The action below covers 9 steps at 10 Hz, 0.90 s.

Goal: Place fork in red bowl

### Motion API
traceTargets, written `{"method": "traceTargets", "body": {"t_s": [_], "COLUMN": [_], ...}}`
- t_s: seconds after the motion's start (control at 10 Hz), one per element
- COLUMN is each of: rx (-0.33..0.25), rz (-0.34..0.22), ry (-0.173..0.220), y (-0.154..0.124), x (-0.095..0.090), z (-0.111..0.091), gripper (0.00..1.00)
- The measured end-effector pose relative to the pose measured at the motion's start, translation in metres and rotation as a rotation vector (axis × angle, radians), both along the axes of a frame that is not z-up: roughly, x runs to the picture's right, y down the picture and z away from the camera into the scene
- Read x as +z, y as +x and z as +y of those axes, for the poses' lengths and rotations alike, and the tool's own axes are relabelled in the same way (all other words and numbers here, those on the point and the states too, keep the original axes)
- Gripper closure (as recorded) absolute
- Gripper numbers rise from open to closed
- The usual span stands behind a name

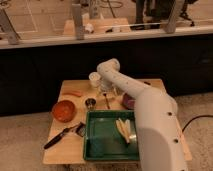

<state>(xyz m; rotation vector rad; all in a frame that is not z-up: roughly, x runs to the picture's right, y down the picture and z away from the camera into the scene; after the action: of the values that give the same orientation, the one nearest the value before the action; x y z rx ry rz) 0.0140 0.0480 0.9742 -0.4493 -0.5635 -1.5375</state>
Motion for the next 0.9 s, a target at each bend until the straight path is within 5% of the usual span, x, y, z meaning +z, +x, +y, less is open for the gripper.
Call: {"method": "traceTargets", "body": {"t_s": [0.2, 0.4, 0.9], "rx": [-0.013, -0.021, -0.026], "rz": [0.005, 0.007, 0.005], "ry": [-0.019, -0.035, -0.040], "y": [-0.003, -0.004, -0.006], "x": [0.006, 0.009, 0.009], "z": [0.009, 0.016, 0.016], "gripper": [0.25, 0.43, 0.47]}}
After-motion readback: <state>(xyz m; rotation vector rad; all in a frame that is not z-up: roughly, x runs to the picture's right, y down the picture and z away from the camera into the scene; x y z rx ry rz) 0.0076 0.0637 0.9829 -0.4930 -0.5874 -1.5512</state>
